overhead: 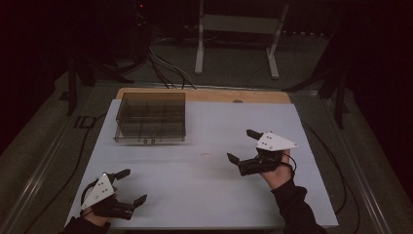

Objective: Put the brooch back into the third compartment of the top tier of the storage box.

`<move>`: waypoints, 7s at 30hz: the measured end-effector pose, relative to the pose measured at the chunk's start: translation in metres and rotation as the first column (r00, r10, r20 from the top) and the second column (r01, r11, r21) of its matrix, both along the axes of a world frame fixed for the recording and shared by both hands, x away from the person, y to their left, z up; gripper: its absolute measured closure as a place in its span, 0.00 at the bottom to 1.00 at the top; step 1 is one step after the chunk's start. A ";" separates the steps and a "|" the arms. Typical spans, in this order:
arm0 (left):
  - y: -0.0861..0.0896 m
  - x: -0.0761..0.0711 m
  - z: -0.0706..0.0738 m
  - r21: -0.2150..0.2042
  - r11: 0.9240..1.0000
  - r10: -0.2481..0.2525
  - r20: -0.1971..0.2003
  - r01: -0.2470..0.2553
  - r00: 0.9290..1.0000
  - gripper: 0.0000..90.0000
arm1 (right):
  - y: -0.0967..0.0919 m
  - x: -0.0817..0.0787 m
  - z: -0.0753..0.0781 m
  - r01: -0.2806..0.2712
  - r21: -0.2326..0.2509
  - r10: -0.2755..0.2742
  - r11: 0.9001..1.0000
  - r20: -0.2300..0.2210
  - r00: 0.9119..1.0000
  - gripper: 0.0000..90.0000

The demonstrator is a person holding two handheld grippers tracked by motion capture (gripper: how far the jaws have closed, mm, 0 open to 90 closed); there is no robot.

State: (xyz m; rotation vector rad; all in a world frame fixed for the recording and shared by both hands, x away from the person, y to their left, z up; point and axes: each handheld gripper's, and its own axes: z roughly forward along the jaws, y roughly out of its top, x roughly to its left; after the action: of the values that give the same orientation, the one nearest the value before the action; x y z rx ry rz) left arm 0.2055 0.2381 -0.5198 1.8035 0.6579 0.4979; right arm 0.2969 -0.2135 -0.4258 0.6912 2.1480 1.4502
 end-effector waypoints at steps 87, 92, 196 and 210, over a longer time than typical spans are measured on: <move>0.002 -0.003 0.002 -0.003 1.000 0.000 0.004 0.000 1.000 0.01 | 0.088 0.087 -0.080 -0.067 -0.168 0.007 0.984 -0.332 0.943 0.32; 0.002 -0.004 0.002 -0.003 1.000 0.004 0.004 -0.004 1.000 0.01 | 0.086 0.086 -0.084 -0.081 -0.189 0.009 0.979 -0.353 0.936 0.46; 0.001 -0.004 0.002 -0.008 1.000 -0.002 0.001 0.002 1.000 0.01 | 0.134 0.064 0.004 -0.234 -0.244 0.156 0.941 -0.300 0.941 0.95; 0.001 -0.004 0.003 -0.004 1.000 -0.006 0.004 0.006 1.000 0.01 | 0.149 0.073 0.025 -0.231 -0.242 0.162 0.942 -0.273 0.948 0.95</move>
State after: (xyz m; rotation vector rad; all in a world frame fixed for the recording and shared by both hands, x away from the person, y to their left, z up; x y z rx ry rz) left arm 0.2013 0.2394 -0.5173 1.7994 0.6505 0.4957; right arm 0.3704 -0.0641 -0.4005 0.5954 2.6160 1.1764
